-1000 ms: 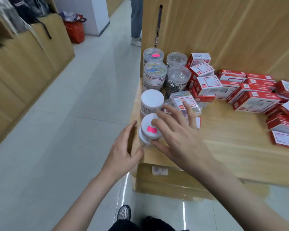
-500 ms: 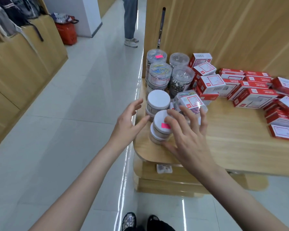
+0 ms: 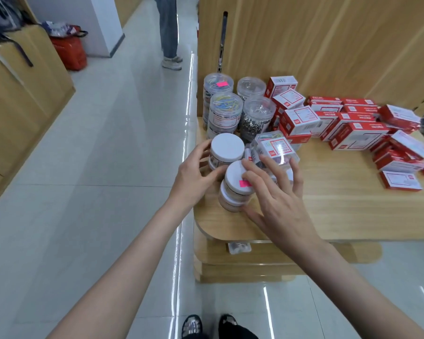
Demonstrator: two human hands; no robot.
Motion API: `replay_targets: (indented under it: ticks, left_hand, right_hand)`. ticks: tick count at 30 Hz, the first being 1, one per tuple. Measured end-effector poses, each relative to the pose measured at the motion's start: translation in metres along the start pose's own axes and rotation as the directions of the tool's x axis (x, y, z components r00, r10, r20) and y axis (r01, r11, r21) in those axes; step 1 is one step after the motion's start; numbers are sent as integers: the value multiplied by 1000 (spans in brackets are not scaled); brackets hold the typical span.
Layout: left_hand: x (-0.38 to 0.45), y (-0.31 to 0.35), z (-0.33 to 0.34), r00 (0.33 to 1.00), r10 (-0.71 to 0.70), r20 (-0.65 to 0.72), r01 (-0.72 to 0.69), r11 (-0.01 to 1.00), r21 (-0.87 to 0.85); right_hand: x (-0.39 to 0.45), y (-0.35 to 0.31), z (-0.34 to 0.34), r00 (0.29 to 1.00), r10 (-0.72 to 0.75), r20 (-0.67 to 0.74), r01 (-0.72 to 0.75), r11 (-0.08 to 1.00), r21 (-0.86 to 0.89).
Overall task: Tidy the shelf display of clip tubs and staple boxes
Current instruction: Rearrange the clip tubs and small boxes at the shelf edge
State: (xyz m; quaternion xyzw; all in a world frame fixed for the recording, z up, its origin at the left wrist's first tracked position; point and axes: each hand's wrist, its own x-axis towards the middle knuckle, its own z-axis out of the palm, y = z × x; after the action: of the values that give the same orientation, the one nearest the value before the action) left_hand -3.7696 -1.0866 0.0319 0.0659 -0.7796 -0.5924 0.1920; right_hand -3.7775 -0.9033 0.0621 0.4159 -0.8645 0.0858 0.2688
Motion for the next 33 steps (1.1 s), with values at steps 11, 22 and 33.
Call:
replay_targets:
  ticks: [11, 22, 33]
  left_hand:
    - [-1, 2, -3, 999, 35, 22, -35, 999, 4]
    - [-10, -12, -6, 995, 77, 60, -84, 987, 137]
    - [-5, -20, -6, 995, 81, 51, -89, 979, 183]
  right_hand:
    - [-1, 0, 2, 1000, 10, -7, -10, 1000, -13]
    - [3, 0, 3, 1000, -7, 20, 8, 1000, -24]
    - [11, -5, 7, 1000, -20, 21, 20, 999, -34]
